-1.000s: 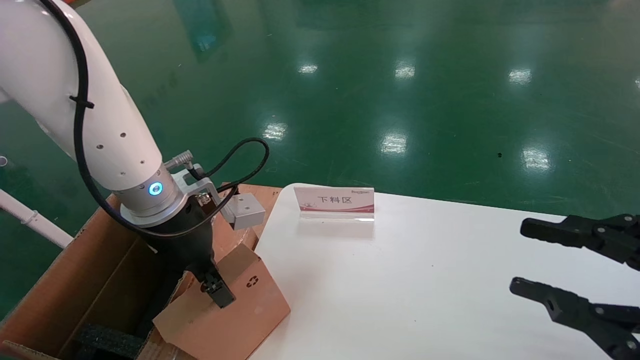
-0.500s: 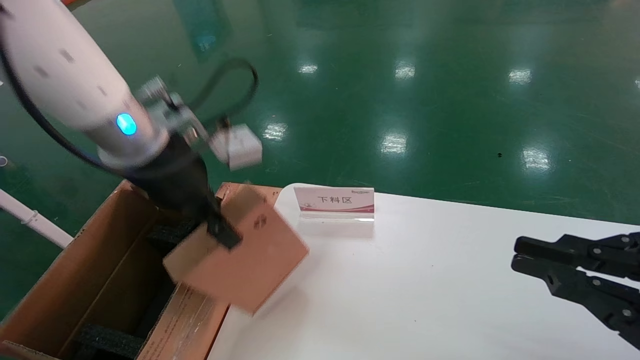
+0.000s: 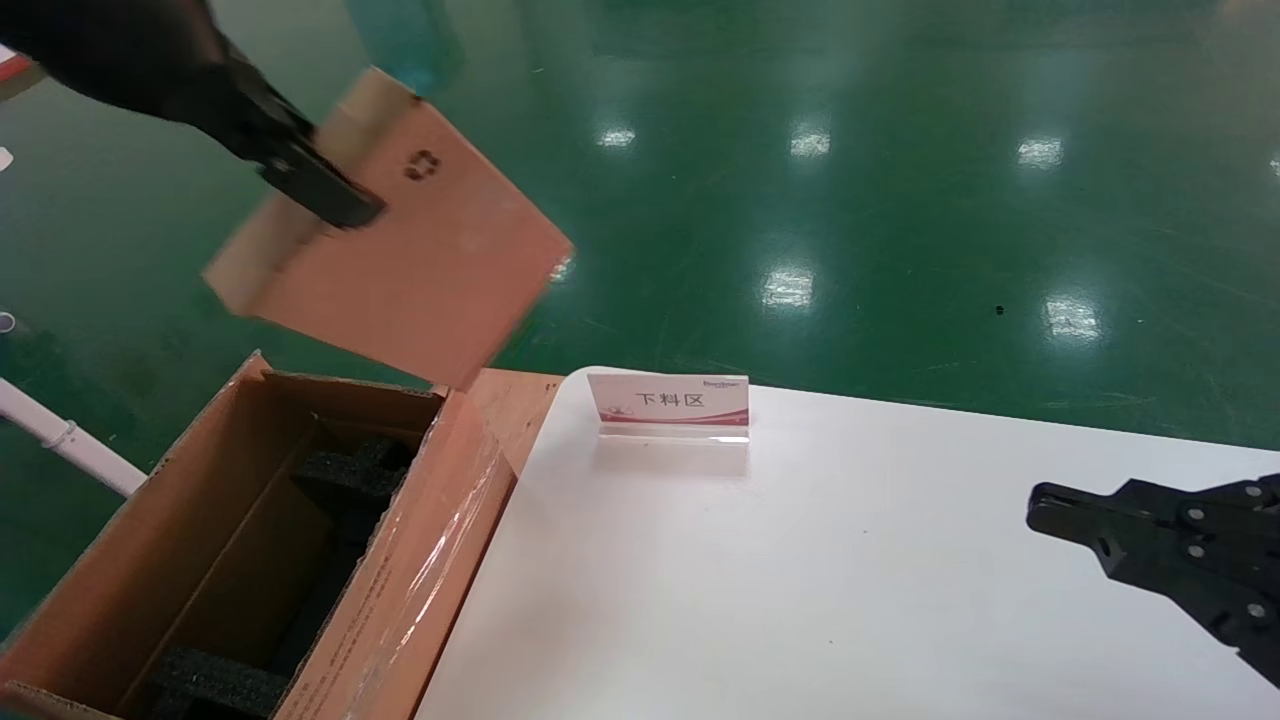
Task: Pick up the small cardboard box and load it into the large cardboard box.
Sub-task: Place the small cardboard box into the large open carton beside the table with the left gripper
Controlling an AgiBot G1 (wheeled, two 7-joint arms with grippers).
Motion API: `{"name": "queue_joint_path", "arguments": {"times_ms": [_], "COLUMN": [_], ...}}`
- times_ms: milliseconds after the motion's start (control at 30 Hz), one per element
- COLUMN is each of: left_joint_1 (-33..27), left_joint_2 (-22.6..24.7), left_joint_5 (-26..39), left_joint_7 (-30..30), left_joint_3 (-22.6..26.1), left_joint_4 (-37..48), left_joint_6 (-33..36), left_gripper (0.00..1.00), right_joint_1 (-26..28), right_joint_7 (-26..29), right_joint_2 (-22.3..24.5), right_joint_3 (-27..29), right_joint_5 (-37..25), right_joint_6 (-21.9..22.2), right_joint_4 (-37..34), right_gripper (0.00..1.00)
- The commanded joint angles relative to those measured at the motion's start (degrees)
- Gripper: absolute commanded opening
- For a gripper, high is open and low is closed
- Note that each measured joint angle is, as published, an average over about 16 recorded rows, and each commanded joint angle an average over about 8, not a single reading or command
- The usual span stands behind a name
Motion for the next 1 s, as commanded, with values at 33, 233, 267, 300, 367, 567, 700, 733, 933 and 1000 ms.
{"name": "queue_joint_path", "arguments": {"times_ms": [33, 233, 267, 300, 367, 567, 700, 733, 933, 1000], "left_joint_1": [-1.8, -5.7, -6.1, -6.3, -6.6, -6.4, -5.7, -5.5, -4.0, -3.3], "left_joint_2": [0.6, 1.5, 1.6, 1.6, 1.7, 1.9, 1.4, 1.2, -0.3, -0.8], "left_joint_5": [0.3, -1.9, -2.4, -3.1, -4.4, -8.9, -11.1, -11.6, -12.9, -13.0], "left_joint_7": [1.9, 5.8, 6.2, 6.5, 7.1, 8.5, 9.3, 9.5, 10.3, 10.4], "left_joint_3": [1.1, 11.7, 13.6, 15.5, 19.2, 28.3, 32.7, 33.5, 37.2, 37.8], "left_joint_4": [2.0, 3.2, 3.3, 3.4, 3.5, 4.1, 4.5, 4.5, 5.3, 5.8], "left_joint_6": [1.3, 1.7, 1.7, 1.7, 1.7, 1.2, 0.7, 0.6, -0.6, -1.2], "left_gripper": [0.0, 0.0, 0.0, 0.0, 0.0, 0.0, 0.0, 0.0, 0.0, 0.0], "right_joint_1": [0.0, 0.0, 0.0, 0.0, 0.0, 0.0, 0.0, 0.0, 0.0, 0.0], "right_joint_7": [0.0, 0.0, 0.0, 0.0, 0.0, 0.0, 0.0, 0.0, -0.1, -0.1], "right_joint_2": [0.0, 0.0, 0.0, 0.0, 0.0, 0.0, 0.0, 0.0, 0.0, 0.0], "right_joint_3": [0.0, 0.0, 0.0, 0.0, 0.0, -0.1, -0.1, -0.1, -0.1, -0.1], "right_joint_5": [0.0, 0.0, 0.0, 0.0, 0.0, 0.0, 0.1, 0.1, 0.1, 0.1], "right_joint_6": [0.0, 0.0, 0.0, 0.0, 0.0, 0.0, 0.0, 0.0, 0.0, 0.0], "right_joint_4": [0.0, 0.0, 0.0, 0.0, 0.0, 0.0, 0.0, 0.0, 0.0, 0.0], "right_gripper": [0.0, 0.06, 0.18, 0.31, 0.56, 1.0, 1.0, 1.0, 1.0, 1.0]}}
